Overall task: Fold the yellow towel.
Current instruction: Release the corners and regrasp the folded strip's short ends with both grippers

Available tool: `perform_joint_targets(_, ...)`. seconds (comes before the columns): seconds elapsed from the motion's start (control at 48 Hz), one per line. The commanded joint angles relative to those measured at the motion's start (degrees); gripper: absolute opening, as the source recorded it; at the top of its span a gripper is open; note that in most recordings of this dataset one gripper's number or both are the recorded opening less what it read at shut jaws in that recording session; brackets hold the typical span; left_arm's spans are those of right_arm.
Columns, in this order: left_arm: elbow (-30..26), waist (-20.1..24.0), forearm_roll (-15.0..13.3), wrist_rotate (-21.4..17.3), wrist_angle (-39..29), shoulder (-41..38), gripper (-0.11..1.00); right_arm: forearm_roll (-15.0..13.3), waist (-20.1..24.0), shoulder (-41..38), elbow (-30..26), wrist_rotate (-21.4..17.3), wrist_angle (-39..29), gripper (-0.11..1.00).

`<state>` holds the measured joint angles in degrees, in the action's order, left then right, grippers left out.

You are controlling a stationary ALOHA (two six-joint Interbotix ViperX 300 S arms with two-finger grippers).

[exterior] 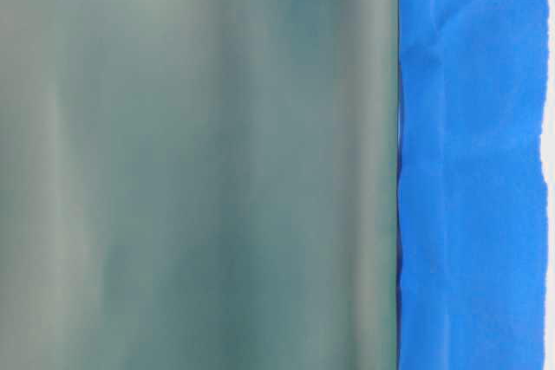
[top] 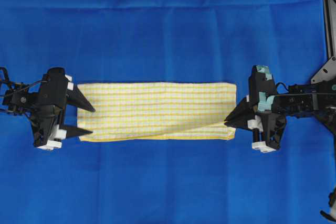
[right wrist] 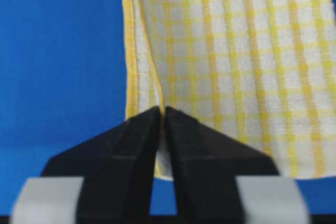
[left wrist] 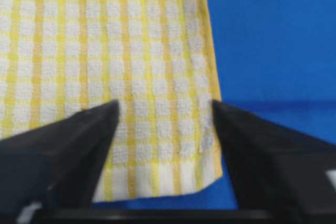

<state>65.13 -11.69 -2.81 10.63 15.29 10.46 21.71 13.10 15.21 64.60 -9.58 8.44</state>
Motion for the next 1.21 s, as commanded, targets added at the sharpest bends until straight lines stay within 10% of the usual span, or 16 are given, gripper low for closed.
perform_joint_targets(0.0,-0.88,-0.18,-0.09,-0.26,-0.18,0.97,0.74,0.09,0.35,0.09,-1.23,0.09,-0.26,0.29)
perform_joint_targets(0.208,-1.41,1.76,0.09,-0.88,-2.64,3.78,0.61,-0.18,-1.14,1.58,-0.88,1.67,-0.26,0.84)
perform_joint_targets(0.625,-1.67,12.39,0.35,-6.86,-3.34,4.57,0.61,-0.18,-15.82,3.96,0.18,6.68,-3.43,0.80)
perform_joint_targets(1.187,-1.23,15.21,-0.09,-8.00,-2.99,-5.45,0.61,0.00,-18.19,-7.82,-1.23,6.68,0.18,0.80)
